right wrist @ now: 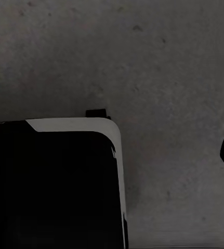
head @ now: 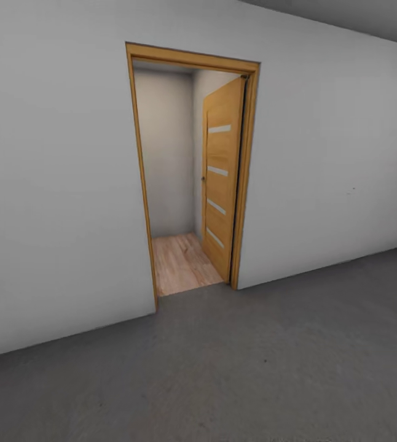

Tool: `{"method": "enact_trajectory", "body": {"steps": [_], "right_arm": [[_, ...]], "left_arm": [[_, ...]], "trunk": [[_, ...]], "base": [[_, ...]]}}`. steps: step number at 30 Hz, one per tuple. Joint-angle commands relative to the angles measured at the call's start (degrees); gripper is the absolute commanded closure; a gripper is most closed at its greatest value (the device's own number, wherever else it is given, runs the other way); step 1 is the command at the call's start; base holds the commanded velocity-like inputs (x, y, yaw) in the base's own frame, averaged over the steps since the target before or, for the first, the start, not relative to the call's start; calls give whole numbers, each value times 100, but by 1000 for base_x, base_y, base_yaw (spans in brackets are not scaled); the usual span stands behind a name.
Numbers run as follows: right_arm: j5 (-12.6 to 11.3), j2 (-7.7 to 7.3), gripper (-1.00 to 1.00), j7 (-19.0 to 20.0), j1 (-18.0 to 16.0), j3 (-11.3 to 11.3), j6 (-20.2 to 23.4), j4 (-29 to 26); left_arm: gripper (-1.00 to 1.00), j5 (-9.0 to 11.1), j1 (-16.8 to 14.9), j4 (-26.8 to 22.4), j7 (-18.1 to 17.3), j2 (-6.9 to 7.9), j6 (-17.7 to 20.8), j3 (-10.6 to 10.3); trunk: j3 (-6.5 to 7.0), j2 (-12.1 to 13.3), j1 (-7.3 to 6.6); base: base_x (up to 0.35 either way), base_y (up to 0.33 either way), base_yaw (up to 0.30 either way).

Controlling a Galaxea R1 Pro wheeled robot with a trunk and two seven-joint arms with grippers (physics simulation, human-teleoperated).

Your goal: Move the two storage containers from the living room to the garage. In the garage, place one container on the floor and stack the other container on top of it (either order is fine).

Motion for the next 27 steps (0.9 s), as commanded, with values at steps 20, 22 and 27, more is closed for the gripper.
{"method": "enact_trajectory", "body": {"steps": [20, 22, 27], "right_arm": [[-21, 11, -100, -13, -9, 59, -30, 17], [-10, 11, -100, -13, -9, 67, -30, 17], [11, 11, -100, -8, -9, 82, -30, 16]], "left_arm": [[-100, 47, -3, 11, 1, 11, -19, 15], [-100, 49, -3, 12, 1, 10, -19, 15], [-100, 50, -3, 14, 1, 13, -14, 15]], "trunk": [[-8, -7, 1], [-8, -7, 1], [-8, -7, 1]], "base": [[0, 0, -239], [10, 0, -24], [133, 0, -9]]}}
